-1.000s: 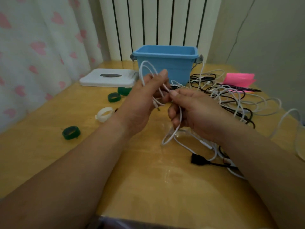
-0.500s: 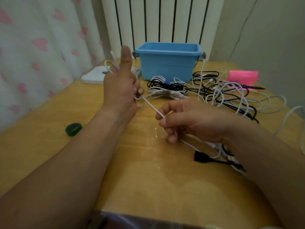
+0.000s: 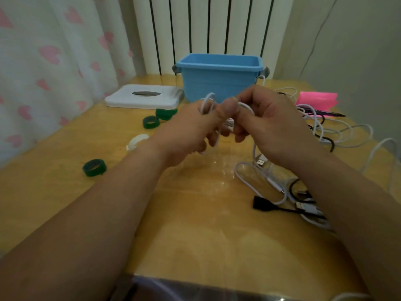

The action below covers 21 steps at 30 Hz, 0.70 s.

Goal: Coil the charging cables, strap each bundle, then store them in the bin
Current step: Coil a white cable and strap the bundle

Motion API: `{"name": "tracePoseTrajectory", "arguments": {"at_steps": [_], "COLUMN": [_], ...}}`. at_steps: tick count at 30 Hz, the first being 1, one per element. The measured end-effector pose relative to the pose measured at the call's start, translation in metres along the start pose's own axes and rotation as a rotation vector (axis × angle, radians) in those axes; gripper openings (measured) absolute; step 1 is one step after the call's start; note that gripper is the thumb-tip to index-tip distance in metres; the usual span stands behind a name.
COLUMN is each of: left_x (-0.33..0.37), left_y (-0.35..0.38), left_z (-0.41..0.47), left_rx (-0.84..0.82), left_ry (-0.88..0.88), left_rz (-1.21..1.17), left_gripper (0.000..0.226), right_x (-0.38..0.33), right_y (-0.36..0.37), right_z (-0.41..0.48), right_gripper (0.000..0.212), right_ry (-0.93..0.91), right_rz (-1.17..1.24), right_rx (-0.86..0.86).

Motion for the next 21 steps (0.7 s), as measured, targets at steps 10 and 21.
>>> {"name": "tracePoseTrajectory", "arguments": {"at_steps": [10, 21], "left_x": [0.006, 0.006], "left_y": [0.022, 0.012], "left_z": [-0.001, 0.007], "left_rx": [-0.134, -0.045], "left_ry": [0.084, 0.200], "left_rz": [-0.109, -0.525], "left_gripper": [0.019, 0.016], "right_x": [0.011, 0.016], "right_y": [-0.005, 0.023], "right_z": [0.000, 0.001], "right_gripper": [0.027, 0.025], "right_ry": [0.023, 0.097], "right_rz": [0.167, 0.028], "right_rx": [0.046, -0.089]}}
Point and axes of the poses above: each hand's wrist, its own z-axis towards the middle knuckle, its own y-axis out of the palm, x = y × z, the point moved 10 cm from there along z, towards the middle knuckle, and after that the axes turned 11 degrees about -x, right-handed, at the moved point
